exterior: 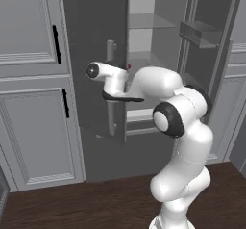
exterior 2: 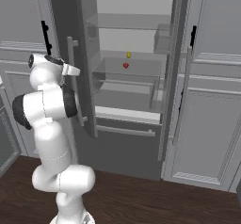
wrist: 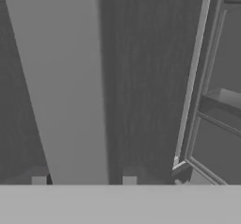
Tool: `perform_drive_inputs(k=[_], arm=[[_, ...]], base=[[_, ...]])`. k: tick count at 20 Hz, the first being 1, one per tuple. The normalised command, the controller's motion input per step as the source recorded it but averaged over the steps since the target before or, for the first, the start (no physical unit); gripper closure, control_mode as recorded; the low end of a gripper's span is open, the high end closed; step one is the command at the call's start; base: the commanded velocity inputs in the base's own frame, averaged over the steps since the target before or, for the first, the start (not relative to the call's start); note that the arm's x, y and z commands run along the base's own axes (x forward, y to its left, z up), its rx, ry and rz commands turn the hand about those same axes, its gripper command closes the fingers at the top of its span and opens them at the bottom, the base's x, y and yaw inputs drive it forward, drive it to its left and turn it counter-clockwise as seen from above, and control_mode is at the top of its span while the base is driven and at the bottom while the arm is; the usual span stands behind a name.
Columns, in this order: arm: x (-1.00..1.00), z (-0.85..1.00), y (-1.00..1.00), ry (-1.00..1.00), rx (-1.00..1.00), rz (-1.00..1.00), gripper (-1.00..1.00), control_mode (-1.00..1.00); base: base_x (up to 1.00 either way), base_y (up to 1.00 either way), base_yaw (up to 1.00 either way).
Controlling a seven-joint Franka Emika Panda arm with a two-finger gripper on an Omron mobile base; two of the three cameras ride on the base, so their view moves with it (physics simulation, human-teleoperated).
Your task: Take the strawberry from the fridge and place it on top of the pancake, located on the dining counter.
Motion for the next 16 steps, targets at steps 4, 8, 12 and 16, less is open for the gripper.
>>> perform_drive_inputs(k=[4,8,12,16], arm=[[-0.98,0.00,0.28,0.00,-0.12,-0.21,1.00,-1.00],[-0.57,0.00,0.48,0.00,-0.16,-0.24,1.00,-1.00],[-0.23,0.00,0.38,0.00,-0.07,-0.20,-1.00,-1.00],[-0.01,0.00,0.18,0.00,0.00,-0.07,-1.00,-1.00]], base=[[0.00,0.00,0.00],[0.00,0.00,0.00],[0.00,0.00,0.00],[0.00,0.00,0.00]])
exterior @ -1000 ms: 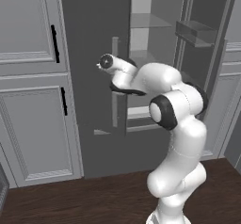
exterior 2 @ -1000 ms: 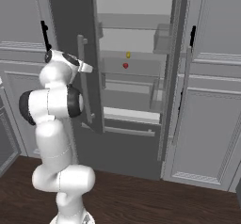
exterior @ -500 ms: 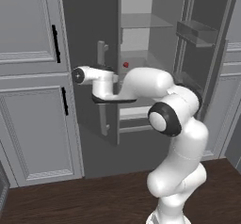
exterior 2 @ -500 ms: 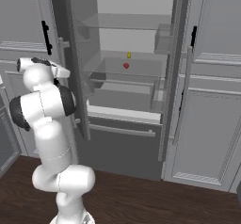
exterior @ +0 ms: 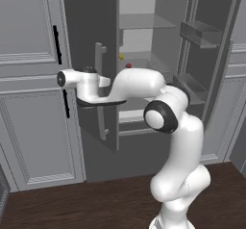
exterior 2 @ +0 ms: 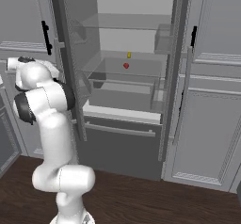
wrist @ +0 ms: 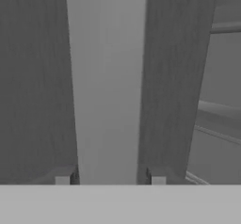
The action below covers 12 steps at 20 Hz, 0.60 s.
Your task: Take the strawberry from the fridge and place it on top of the pancake, located on the dining counter.
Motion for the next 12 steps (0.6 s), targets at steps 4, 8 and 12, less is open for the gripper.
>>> perform_drive_inputs(k=[4,8,12], arm=[[-0.13,0.01,0.21,0.00,0.00,-0.02,-1.00,-1.00],[-0.54,0.15,0.00,0.00,0.00,0.06,-1.00,-1.00],[-1.00,0.00,-0.19,-0.06,0.07,0.21,-1.00,-1.00]], base=[[0.00,0.00,0.00],[0.00,0.00,0.00],[0.00,0.00,0.00]])
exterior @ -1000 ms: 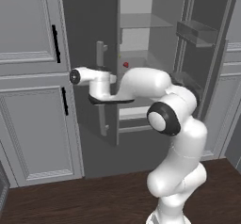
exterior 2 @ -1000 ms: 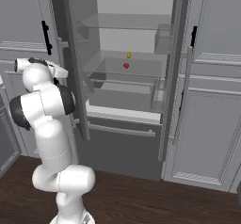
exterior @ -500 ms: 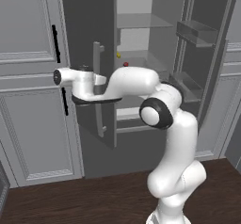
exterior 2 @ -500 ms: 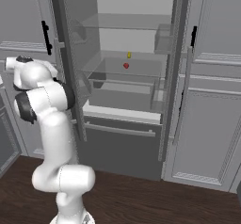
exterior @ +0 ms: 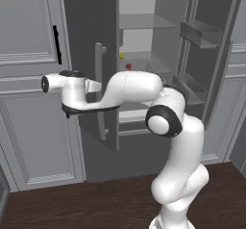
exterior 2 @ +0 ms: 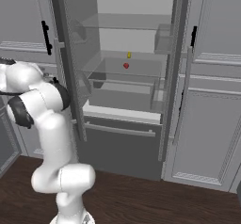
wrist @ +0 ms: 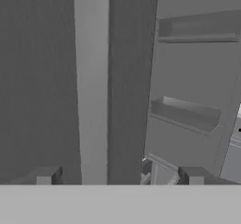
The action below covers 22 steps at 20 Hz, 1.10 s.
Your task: Take the strawberry from the fridge and place it on top of the pancake, located on the dining counter.
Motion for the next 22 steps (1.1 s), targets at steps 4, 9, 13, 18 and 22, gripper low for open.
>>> perform_drive_inputs(k=[4,9,13,18,22], arm=[[-1.00,0.09,-0.66,-0.05,0.18,0.26,-1.00,-1.00],[-0.98,0.33,-1.00,0.00,0.40,0.28,-1.00,-1.00],[-0.39,0.50,-0.97,0.00,0.76,0.25,-1.00,-1.00],[0.00,0.22,-0.79,0.12,0.95,0.23,-1.00,-1.00],[0.15,0.23,-0.55,0.49,0.88,0.21,-1.00,-1.00]], base=[[0.00,0.00,0.00],[0.00,0.00,0.00],[0.00,0.00,0.00],[0.00,0.00,0.00],[0.00,0.00,0.00]])
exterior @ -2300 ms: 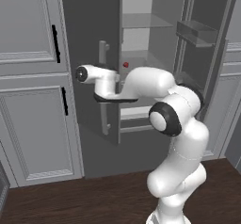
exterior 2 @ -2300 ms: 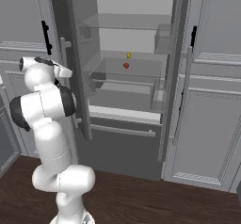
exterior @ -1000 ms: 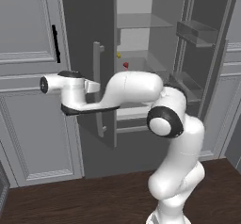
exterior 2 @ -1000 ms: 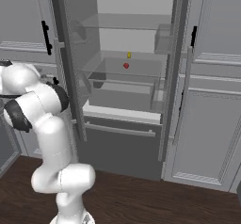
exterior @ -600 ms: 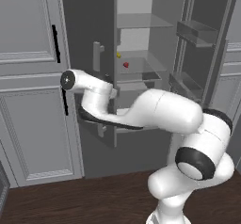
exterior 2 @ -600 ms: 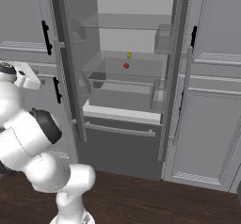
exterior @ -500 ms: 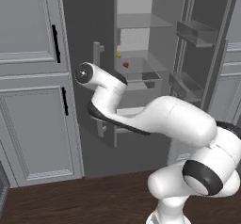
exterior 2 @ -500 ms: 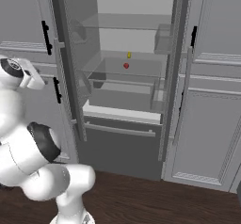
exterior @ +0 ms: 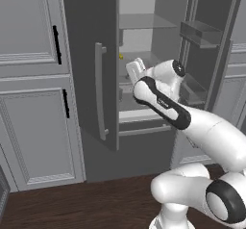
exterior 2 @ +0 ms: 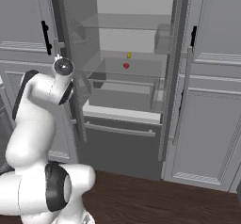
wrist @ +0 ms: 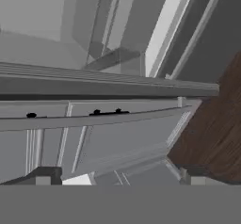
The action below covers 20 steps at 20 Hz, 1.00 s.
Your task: Take the strawberry from the fridge and place it on top of the pancake, located on the dining counter.
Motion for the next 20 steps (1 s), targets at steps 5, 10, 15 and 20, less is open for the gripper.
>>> perform_drive_inputs(k=[5,10,15,20], arm=[[0.36,0.22,-0.18,0.67,0.78,0.25,-1.00,-1.00],[0.42,0.31,-0.13,0.51,0.37,0.12,-1.00,-1.00],[0.63,0.00,-0.05,0.20,0.07,0.09,-1.00,-1.00],[0.61,-0.19,0.05,0.21,0.06,0.10,-1.00,-1.00]], base=[[0.00,0.00,0.00],[0.00,0.00,0.00],[0.00,0.00,0.00],[0.00,0.00,0.00]])
